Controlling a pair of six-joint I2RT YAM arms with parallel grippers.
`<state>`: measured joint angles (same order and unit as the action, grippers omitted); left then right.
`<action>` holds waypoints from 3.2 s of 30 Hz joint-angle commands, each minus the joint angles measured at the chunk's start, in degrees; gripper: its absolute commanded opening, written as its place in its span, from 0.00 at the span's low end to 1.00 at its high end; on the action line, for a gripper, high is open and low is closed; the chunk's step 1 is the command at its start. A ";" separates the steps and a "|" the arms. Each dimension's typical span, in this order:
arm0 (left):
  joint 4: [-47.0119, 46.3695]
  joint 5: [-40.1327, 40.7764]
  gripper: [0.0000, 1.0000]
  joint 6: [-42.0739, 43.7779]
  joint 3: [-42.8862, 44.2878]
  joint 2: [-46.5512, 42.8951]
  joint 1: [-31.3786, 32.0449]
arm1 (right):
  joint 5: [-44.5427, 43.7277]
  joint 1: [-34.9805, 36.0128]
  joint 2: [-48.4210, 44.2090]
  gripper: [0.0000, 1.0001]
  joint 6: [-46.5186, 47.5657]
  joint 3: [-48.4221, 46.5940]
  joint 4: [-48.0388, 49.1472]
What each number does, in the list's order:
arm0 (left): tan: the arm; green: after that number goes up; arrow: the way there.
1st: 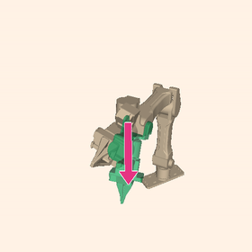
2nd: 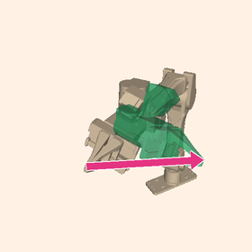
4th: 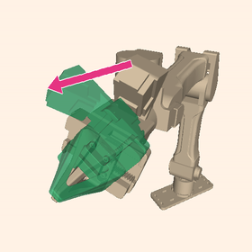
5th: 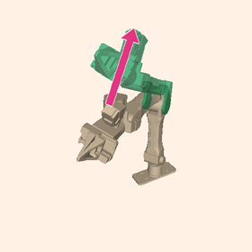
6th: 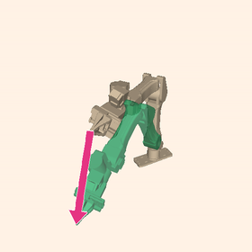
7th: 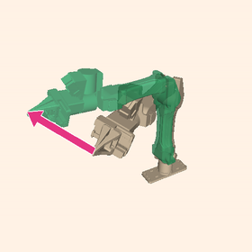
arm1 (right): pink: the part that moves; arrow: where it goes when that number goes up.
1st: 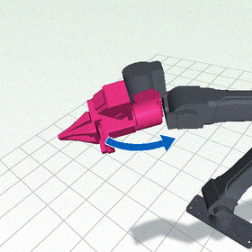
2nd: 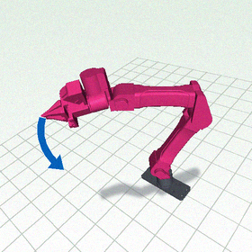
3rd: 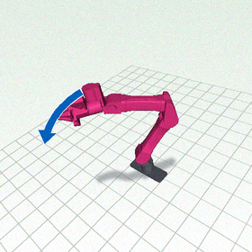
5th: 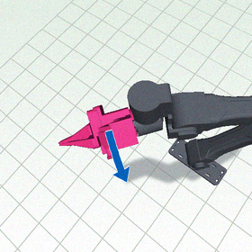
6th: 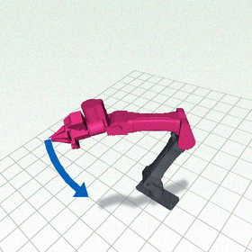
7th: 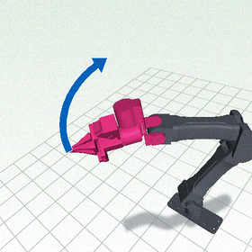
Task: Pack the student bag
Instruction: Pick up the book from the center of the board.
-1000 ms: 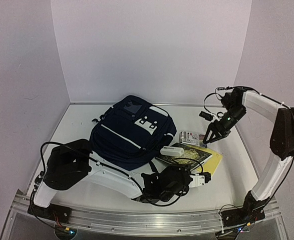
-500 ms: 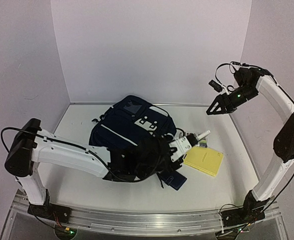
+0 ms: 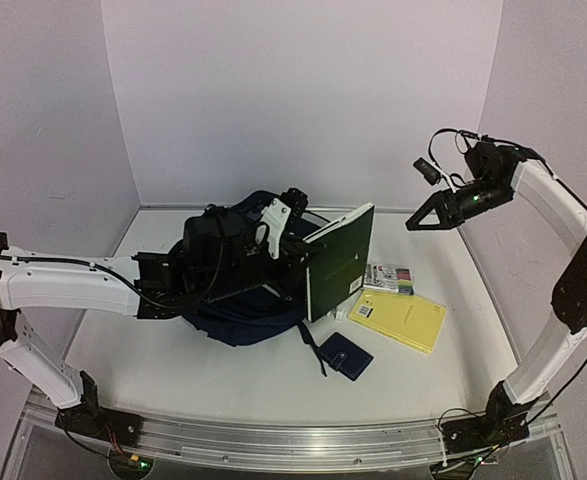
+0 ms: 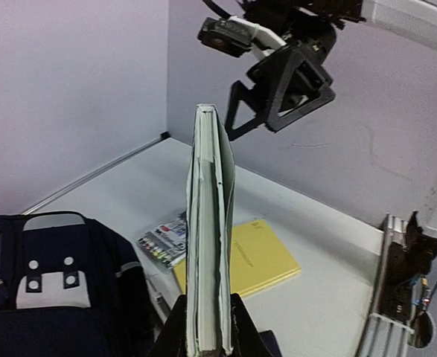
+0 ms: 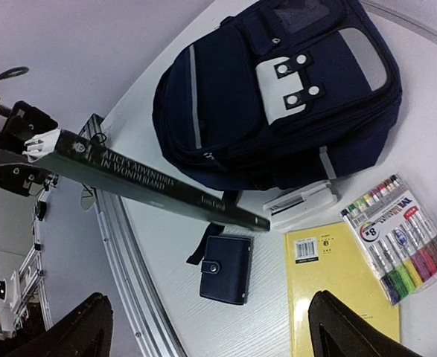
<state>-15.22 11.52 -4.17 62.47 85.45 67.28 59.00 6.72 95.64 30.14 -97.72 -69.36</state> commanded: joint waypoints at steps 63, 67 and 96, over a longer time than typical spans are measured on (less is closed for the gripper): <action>5.61 -21.94 1.00 -65.75 -2.06 -16.04 -24.17 | -71.46 35.94 -10.46 0.00 19.20 5.32 41.51; -4.73 -30.19 1.00 -72.93 -2.67 -11.11 -27.01 | -77.77 39.93 -9.60 0.00 25.37 7.74 47.00; -27.96 -41.88 0.51 -88.55 -2.96 6.43 -28.43 | -90.54 51.14 -7.14 0.00 40.88 20.04 71.17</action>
<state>-34.76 -28.92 -89.18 60.25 91.47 39.41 -28.14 56.30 88.64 67.02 -78.26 -10.71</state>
